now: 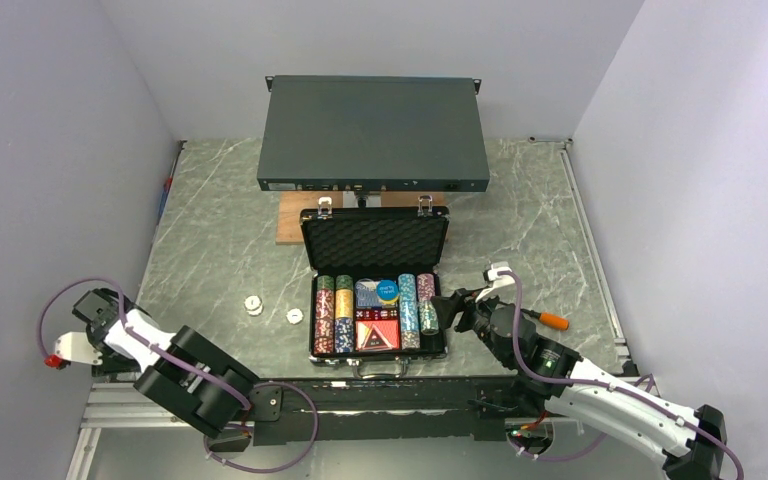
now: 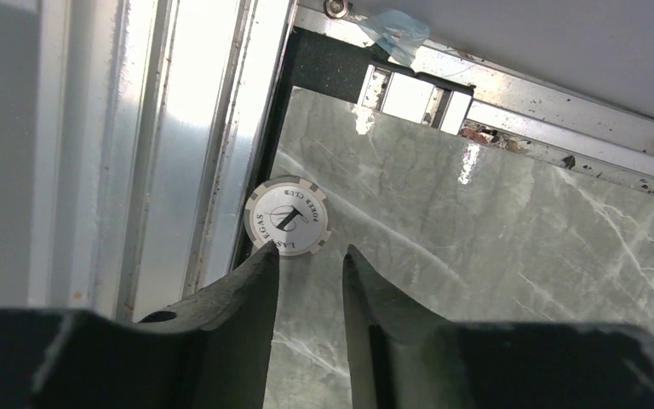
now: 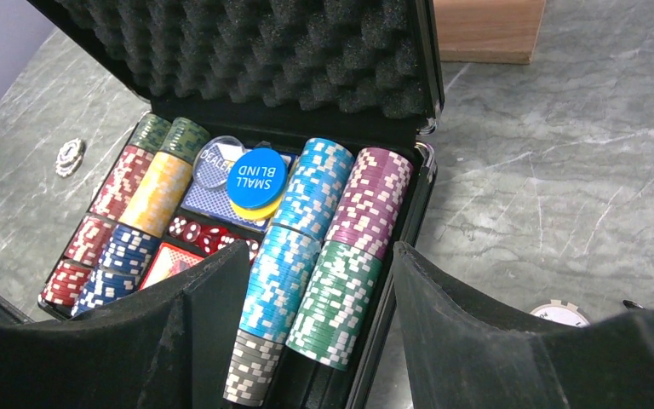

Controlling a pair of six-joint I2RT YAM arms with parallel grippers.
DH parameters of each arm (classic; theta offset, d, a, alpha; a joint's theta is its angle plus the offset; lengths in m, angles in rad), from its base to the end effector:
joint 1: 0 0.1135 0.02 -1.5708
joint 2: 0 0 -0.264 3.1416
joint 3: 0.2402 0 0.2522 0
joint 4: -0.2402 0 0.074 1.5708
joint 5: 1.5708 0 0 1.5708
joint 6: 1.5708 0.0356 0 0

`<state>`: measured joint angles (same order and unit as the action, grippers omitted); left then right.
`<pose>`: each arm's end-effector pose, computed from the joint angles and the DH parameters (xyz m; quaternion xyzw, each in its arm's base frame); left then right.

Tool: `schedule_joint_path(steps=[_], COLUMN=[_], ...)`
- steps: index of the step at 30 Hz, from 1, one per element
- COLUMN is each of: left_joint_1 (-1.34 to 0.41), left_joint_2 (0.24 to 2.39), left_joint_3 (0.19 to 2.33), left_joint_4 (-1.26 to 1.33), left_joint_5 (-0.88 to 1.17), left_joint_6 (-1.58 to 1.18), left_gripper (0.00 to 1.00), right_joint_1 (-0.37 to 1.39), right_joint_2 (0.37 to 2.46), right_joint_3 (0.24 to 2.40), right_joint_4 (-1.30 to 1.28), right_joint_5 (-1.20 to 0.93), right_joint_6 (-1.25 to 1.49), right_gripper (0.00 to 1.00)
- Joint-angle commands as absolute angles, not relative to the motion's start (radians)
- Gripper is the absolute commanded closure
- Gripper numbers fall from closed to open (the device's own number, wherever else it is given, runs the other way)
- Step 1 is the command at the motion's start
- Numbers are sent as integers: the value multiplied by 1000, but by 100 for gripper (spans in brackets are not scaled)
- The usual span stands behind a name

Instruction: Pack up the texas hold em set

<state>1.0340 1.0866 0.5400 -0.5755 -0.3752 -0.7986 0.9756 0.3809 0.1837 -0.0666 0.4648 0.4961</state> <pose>0.0829 0.1648 0.1746 -0.7852 0.5502 0.2062 0.1957 0.0856 0.0979 0.1949 -0.0474 0.7838 0.2616 0.5613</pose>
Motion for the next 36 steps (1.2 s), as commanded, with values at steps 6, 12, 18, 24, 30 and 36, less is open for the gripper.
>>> schedule_joint_path(steps=[6, 12, 18, 24, 30, 36], left_joint_1=[1038, 1040, 1053, 1052, 1038, 940], left_joint_2=[1057, 1158, 1291, 1313, 1354, 1368], left_joint_3=[546, 609, 671, 692, 746, 759], left_joint_4=[-579, -637, -658, -645, -714, -694], left_joint_5=[-527, -543, -527, -529, -628, -636], left_joint_6=[-806, -826, -795, -738, -755, -712], left_gripper=[83, 87, 90, 96, 100, 100], right_joint_1=[977, 977, 977, 977, 977, 977], right_joint_2=[382, 373, 369, 387, 392, 394], right_joint_3=[196, 194, 191, 195, 195, 196], right_joint_4=[-26, -28, -29, -24, -20, -18], right_joint_5=[459, 458, 460, 459, 458, 457], right_joint_6=[482, 482, 481, 480, 480, 479], right_gripper=[35, 35, 35, 35, 35, 35])
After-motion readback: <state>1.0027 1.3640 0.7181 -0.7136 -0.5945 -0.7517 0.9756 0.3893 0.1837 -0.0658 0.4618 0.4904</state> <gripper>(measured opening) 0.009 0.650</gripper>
